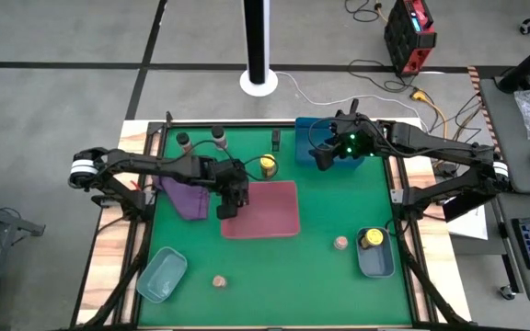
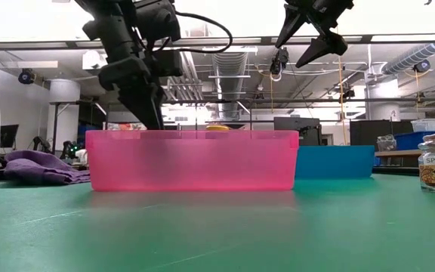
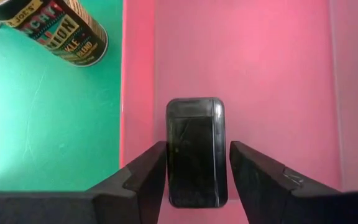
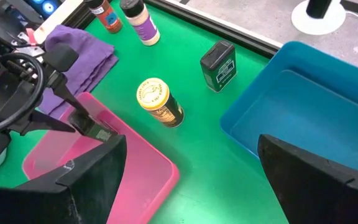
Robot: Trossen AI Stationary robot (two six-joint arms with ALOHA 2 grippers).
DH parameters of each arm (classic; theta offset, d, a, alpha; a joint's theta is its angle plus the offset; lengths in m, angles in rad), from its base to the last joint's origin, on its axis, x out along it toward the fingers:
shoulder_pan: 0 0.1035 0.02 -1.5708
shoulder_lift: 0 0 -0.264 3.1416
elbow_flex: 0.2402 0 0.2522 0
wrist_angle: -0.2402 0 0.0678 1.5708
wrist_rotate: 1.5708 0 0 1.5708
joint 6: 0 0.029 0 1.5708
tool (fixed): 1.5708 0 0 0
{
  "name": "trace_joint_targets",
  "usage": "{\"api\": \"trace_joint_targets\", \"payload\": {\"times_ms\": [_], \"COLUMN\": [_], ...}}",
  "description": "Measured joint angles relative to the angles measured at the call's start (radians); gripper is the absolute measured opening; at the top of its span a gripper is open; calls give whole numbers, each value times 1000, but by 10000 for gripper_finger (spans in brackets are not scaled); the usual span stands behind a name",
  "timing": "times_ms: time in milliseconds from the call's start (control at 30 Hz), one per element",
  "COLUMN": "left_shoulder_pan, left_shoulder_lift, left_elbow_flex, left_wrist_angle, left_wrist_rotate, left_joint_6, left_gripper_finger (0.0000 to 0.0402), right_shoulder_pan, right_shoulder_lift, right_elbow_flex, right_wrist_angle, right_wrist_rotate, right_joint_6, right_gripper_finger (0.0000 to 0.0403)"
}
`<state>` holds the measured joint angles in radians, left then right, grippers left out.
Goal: Sort spices by type
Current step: Put the bottom black seasoning can into the pink bin, then put the black seasoning can into the pink bin
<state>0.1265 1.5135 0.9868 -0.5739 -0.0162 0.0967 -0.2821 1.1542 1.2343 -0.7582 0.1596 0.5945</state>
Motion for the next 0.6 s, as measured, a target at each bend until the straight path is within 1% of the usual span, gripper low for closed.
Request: {"api": "trace_joint_targets", "payload": {"times_ms": [367, 600], "left_shoulder_pan": [0, 0], "left_shoulder_lift": [-5, -7], "left_elbow_flex": [42, 167], "left_wrist_angle": [-57, -159], "left_wrist_rotate": [-1, -13], "left_joint_6": [7, 7], "left_gripper_finger": [160, 161], "right_shoulder_pan": [0, -2], "right_shoulder_lift": [0, 1], "right_elbow_flex": [0, 0], "right_wrist_angle": [1, 16], "right_wrist_rotate": [0, 0], "right_joint_6": [15, 13], "right_gripper_finger": [352, 352]}}
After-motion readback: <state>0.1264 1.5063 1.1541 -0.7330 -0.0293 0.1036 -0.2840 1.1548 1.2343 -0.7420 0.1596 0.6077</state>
